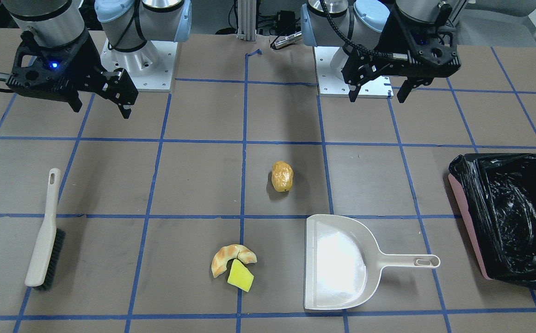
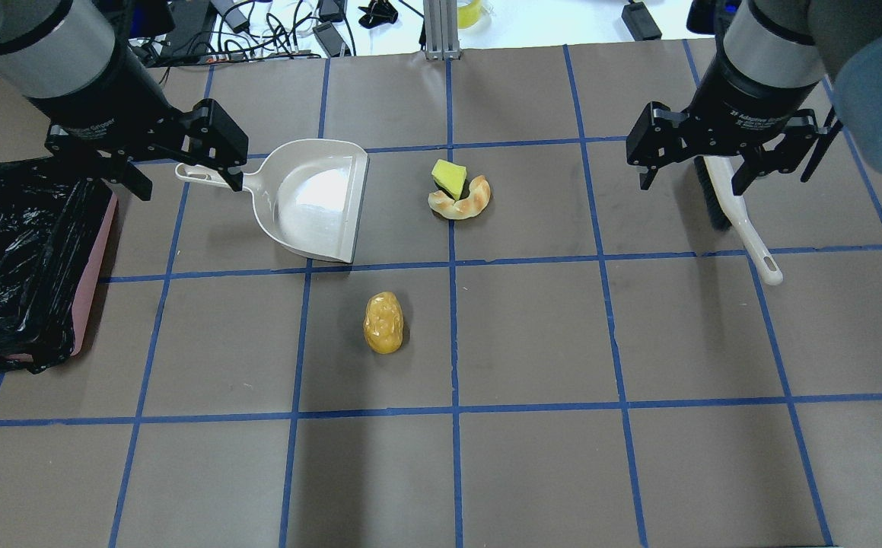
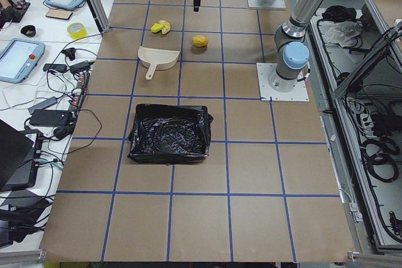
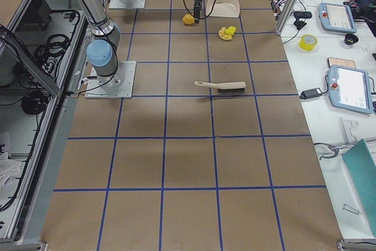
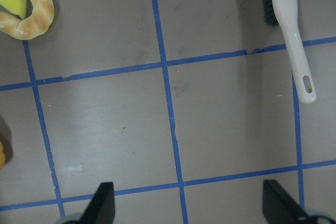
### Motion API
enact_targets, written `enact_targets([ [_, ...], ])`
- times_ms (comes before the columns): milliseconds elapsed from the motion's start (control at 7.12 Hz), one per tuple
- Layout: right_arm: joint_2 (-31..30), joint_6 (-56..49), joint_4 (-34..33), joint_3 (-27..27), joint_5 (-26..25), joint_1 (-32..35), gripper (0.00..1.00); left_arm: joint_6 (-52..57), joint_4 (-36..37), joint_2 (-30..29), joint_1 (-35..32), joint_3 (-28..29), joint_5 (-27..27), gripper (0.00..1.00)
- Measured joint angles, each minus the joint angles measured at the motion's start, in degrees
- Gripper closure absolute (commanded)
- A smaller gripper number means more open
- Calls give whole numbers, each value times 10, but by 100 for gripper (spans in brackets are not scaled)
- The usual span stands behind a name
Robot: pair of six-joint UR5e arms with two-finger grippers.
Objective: Sweep and dump trash into bin
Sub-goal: 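Lower the left gripper to the dustpan handle while the right descends to the brush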
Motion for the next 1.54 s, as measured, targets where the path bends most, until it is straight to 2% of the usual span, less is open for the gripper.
enact_targets([
  [421,1,-3,-4,3,-2,-2,0,4,22,-1,6,-5,1,0],
  [702,3,-35,-7,5,-10,-10,0,52,35,-7,31,-7,-1,0],
  [982,11,-82,-25,8,-12,-53,0,169,76,-21,73,-8,-2,0],
  [1544,78,-231,-113,23,-42,-146,0,441,154,-88,107,-8,-2,0],
])
